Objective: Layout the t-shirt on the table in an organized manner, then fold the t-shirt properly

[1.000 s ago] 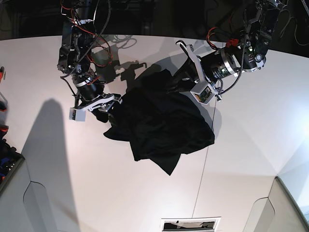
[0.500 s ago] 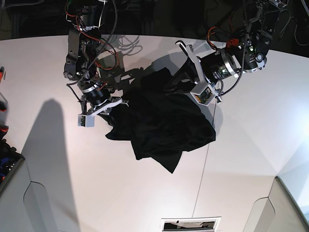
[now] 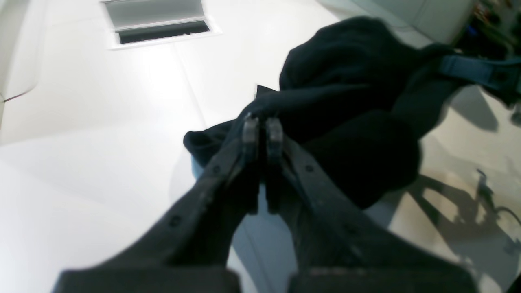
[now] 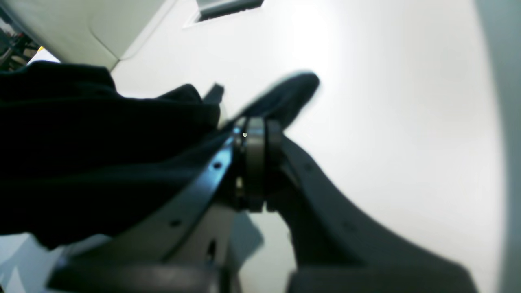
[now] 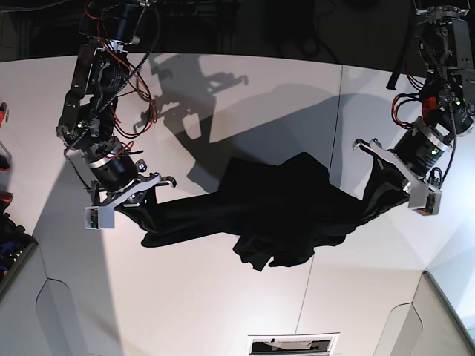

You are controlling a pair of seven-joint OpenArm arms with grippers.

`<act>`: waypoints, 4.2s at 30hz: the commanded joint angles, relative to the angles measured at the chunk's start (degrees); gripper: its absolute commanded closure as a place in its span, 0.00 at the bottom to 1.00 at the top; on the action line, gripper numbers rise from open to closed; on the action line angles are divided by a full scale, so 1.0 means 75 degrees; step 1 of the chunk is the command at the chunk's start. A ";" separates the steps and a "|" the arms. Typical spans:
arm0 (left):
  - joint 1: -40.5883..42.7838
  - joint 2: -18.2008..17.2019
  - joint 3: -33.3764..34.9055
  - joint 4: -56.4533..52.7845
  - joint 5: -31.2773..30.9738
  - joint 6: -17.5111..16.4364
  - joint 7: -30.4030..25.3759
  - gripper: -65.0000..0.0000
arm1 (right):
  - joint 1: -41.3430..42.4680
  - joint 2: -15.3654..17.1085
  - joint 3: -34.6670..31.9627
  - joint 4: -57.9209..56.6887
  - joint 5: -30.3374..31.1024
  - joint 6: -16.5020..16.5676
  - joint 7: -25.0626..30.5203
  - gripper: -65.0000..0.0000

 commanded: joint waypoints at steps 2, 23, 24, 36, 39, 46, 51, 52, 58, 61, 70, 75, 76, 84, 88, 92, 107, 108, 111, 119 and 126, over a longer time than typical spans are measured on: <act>-0.0181 -0.0152 -0.0358 0.0149 -0.0338 -0.0003 -0.0210 1.00 | 0.0143 0.0067 0.0012 0.0428 0.0207 0.0055 -0.0035 1.00; -0.0930 -0.1157 -0.1451 0.0154 -0.1798 -0.0111 0.0871 0.60 | -0.0143 0.0099 0.1626 0.1571 0.1000 0.0029 -0.0624 1.00; -0.0866 -0.1107 -0.1373 0.0154 -0.1926 -0.0271 0.0874 0.60 | -0.0230 0.0099 0.1728 0.1571 0.1055 0.0029 -0.0647 1.00; -0.0801 -0.0119 0.2769 0.0108 0.1134 -0.0428 -0.0289 0.60 | -0.1469 0.0117 0.1862 0.1568 0.1061 0.0041 -0.0778 1.00; -0.1023 0.0125 0.3474 -0.0195 0.2428 -0.0195 -0.0746 0.60 | -0.1553 0.0117 0.1862 0.1568 0.1052 0.0041 -0.0860 1.00; -0.2072 0.0737 0.4535 -0.2410 0.3573 0.0455 -0.1023 0.44 | -0.1545 0.0117 0.1862 0.1568 0.1070 0.0044 -0.1011 1.00; -0.2658 0.1093 0.4572 -0.2888 0.3483 0.0600 -0.1020 0.44 | -0.1547 0.0114 0.1859 0.1568 0.1067 0.0041 -0.1014 1.00; -0.2713 0.1113 0.4572 -0.2888 0.3483 0.0568 -0.1017 0.44 | -0.1547 0.0114 0.1859 0.1568 0.1067 0.0041 -0.1017 1.00; -0.2739 0.1131 0.4581 -0.2975 0.3920 -0.0259 -0.1093 0.58 | -0.1545 0.0117 0.1859 0.1568 0.1067 0.0041 -0.1017 1.00; -0.2739 0.1128 0.4581 -0.3200 0.4246 -0.0259 -0.1577 0.69 | -0.1547 0.0117 0.1859 0.1568 0.1067 0.0041 -0.1017 1.00; -0.2809 0.1125 0.4581 -0.3622 0.4488 0.0017 -0.1836 1.00 | -0.1545 0.0117 0.1859 0.1568 0.1067 0.0041 -0.1017 1.00; -0.3042 0.0836 0.4319 -0.2993 0.4424 0.0988 -0.1542 1.00 | -0.1547 0.0122 0.1862 0.1568 0.1037 0.0041 -0.1014 1.00; -0.3025 0.0705 0.4249 -0.2734 0.4301 0.0982 -0.1332 1.00 | -0.1547 0.0137 0.1862 0.1568 0.1037 0.0041 -0.1014 1.00; -0.2358 -0.0711 0.3290 -0.0761 0.3998 0.1655 -0.0860 1.00 | -0.1527 0.0903 0.1929 0.1568 0.1049 0.0029 -0.0959 1.00; -0.1955 -0.1037 0.2393 -0.0102 0.3386 0.1518 -0.0656 1.00 | -0.1527 0.1139 0.2384 0.1568 0.1262 0.0029 -0.0965 1.00; -0.1778 -0.1000 0.2308 -0.0038 0.1941 0.0603 -0.0493 1.00 | -0.1530 0.1128 0.2702 0.1568 0.1556 0.0029 -0.1090 1.00; -0.1600 0.1017 0.4980 -0.0600 0.2702 0.0356 -0.0504 0.41 | -0.1530 0.0705 0.2675 0.1568 0.1550 0.0035 -0.1169 1.00; -0.1629 0.1186 0.5123 -0.0778 0.2987 0.0458 -0.0530 0.41 | -0.1530 0.0708 0.2675 0.1568 0.1547 0.0035 -0.1169 1.00; -0.1816 0.1582 0.5537 -0.1367 0.3643 0.0880 -0.0530 0.41 | -0.1530 0.0708 0.2672 0.1568 0.1527 0.0035 -0.1166 1.00; -0.2398 0.1906 0.5709 -0.2090 0.4686 0.2098 -0.0428 0.48 | -0.1533 0.0708 0.2675 0.1568 0.1527 0.0035 -0.1169 1.00; -0.2401 0.1906 0.5709 -0.2090 0.4689 0.2294 -0.0181 0.90 | -0.1530 0.0708 0.2675 0.1568 0.1524 0.0035 -0.1166 1.00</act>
